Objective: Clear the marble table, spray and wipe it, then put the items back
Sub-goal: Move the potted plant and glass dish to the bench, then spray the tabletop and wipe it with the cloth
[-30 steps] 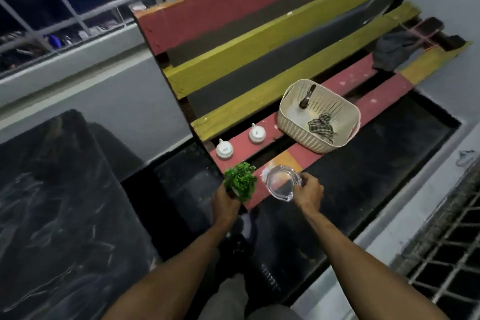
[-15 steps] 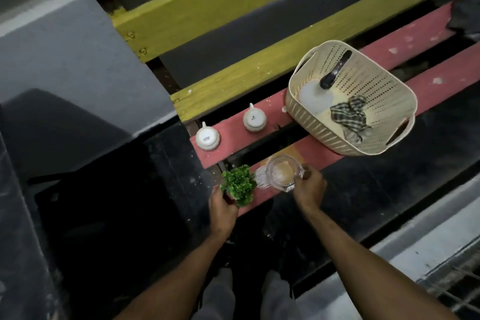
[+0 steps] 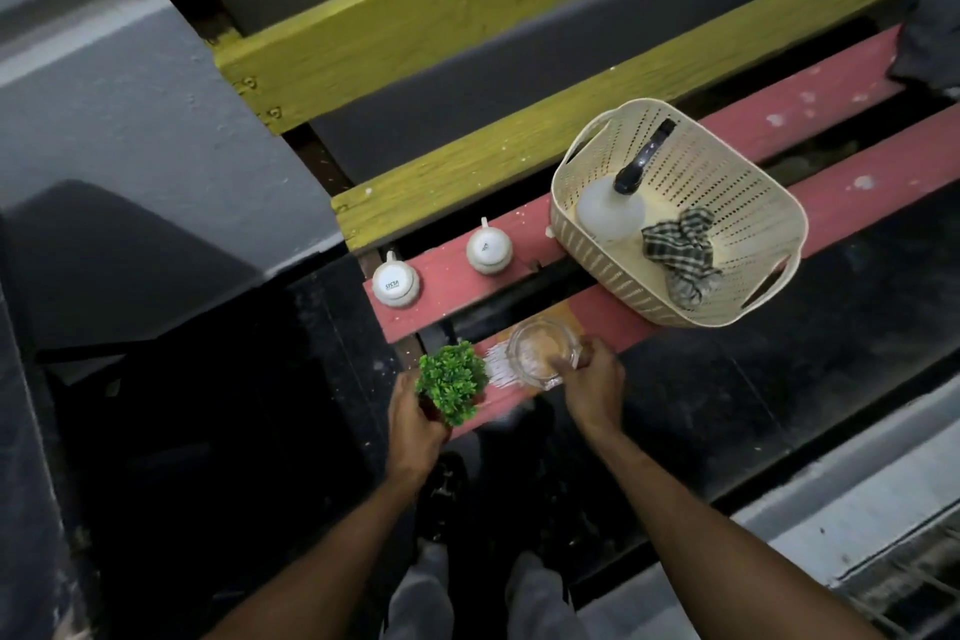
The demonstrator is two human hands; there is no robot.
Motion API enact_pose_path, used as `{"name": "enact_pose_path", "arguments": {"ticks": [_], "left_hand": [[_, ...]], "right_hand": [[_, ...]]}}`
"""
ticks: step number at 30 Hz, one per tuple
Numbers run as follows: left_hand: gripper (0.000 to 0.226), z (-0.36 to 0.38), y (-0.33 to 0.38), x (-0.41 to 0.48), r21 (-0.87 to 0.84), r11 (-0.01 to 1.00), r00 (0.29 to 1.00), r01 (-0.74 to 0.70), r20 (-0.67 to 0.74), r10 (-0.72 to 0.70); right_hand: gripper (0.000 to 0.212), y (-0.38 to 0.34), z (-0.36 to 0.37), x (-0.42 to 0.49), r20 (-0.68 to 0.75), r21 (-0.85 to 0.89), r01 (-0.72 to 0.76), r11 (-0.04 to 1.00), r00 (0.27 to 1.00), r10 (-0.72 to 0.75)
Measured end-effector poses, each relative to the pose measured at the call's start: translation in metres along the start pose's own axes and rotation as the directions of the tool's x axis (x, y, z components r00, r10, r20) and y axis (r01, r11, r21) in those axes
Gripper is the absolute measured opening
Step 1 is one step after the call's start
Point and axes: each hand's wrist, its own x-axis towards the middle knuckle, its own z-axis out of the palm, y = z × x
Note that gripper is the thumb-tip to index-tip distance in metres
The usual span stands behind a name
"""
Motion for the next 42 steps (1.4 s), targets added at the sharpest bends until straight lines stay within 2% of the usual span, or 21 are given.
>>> {"name": "enact_pose_path", "arguments": {"ticks": [5, 8, 11, 13, 16, 19, 22, 26, 29, 31, 33, 36, 38, 42], "left_hand": [[0.084, -0.029, 0.021, -0.025, 0.062, 0.996, 0.998, 0.067, -0.003, -0.067], [0.084, -0.050, 0.064, -0.041, 0.106, 0.994, 0.998, 0.019, -0.065, -0.012], [0.082, -0.053, 0.125, -0.039, 0.048, 0.995, 0.991, -0.084, -0.104, 0.088], [0.075, -0.043, 0.173, -0.032, -0.014, 0.986, 0.984, -0.167, -0.066, 0.166], [0.066, -0.011, 0.232, -0.002, -0.079, 0.952, 0.950, -0.297, 0.080, 0.303], [0.066, 0.030, 0.261, 0.035, -0.038, 0.926, 0.908, -0.377, 0.184, 0.377], [0.077, 0.068, 0.272, 0.076, 0.001, 0.945, 0.919, -0.326, 0.235, 0.316], [0.077, 0.103, 0.275, 0.114, 0.076, 0.935, 0.926, -0.348, 0.184, 0.330], [0.084, 0.117, 0.278, 0.130, 0.135, 0.954, 0.948, -0.269, 0.210, 0.238], [0.084, 0.124, 0.279, 0.138, 0.174, 0.956, 0.943, -0.235, 0.280, 0.181], [0.071, 0.131, 0.281, 0.146, 0.182, 0.956, 0.941, -0.232, 0.291, 0.173], [0.043, 0.140, 0.281, 0.152, 0.153, 0.960, 0.947, -0.233, 0.260, 0.189], [0.037, 0.141, 0.277, 0.150, 0.119, 0.957, 0.943, -0.265, 0.239, 0.231], [0.036, 0.137, 0.271, 0.137, 0.074, 0.913, 0.906, -0.401, 0.177, 0.383]], "right_hand": [[0.038, -0.021, -0.031, -0.033, -0.062, -0.115, 0.097, 0.989, 0.993, -0.105], [0.031, -0.046, -0.063, -0.055, -0.112, -0.111, 0.205, 0.972, 0.970, -0.217], [0.028, -0.068, -0.094, -0.056, -0.167, -0.078, 0.317, 0.945, 0.931, -0.325], [0.028, -0.084, -0.118, -0.043, -0.210, -0.070, 0.363, 0.929, 0.905, -0.369], [0.032, -0.093, -0.150, 0.000, -0.213, -0.056, 0.315, 0.948, 0.923, -0.319], [0.037, -0.082, -0.164, 0.047, -0.120, -0.150, 0.234, 0.961, 0.960, -0.253], [0.052, -0.061, -0.165, 0.091, 0.004, -0.245, 0.179, 0.953, 0.983, -0.184], [0.082, -0.048, -0.155, 0.136, 0.159, -0.352, 0.118, 0.929, 0.985, -0.065], [0.095, -0.042, -0.145, 0.153, 0.231, -0.454, 0.134, 0.881, 0.973, -0.029], [0.091, -0.039, -0.139, 0.160, 0.255, -0.467, 0.154, 0.871, 0.966, -0.034], [0.080, -0.039, -0.134, 0.166, 0.252, -0.501, 0.163, 0.850, 0.967, -0.037], [0.042, -0.036, -0.126, 0.169, 0.173, -0.591, 0.220, 0.776, 0.974, -0.144], [0.027, -0.032, -0.126, 0.171, 0.126, -0.592, 0.257, 0.764, 0.966, -0.227], [0.022, -0.036, -0.134, 0.173, 0.104, -0.496, 0.306, 0.813, 0.950, -0.294]]}}
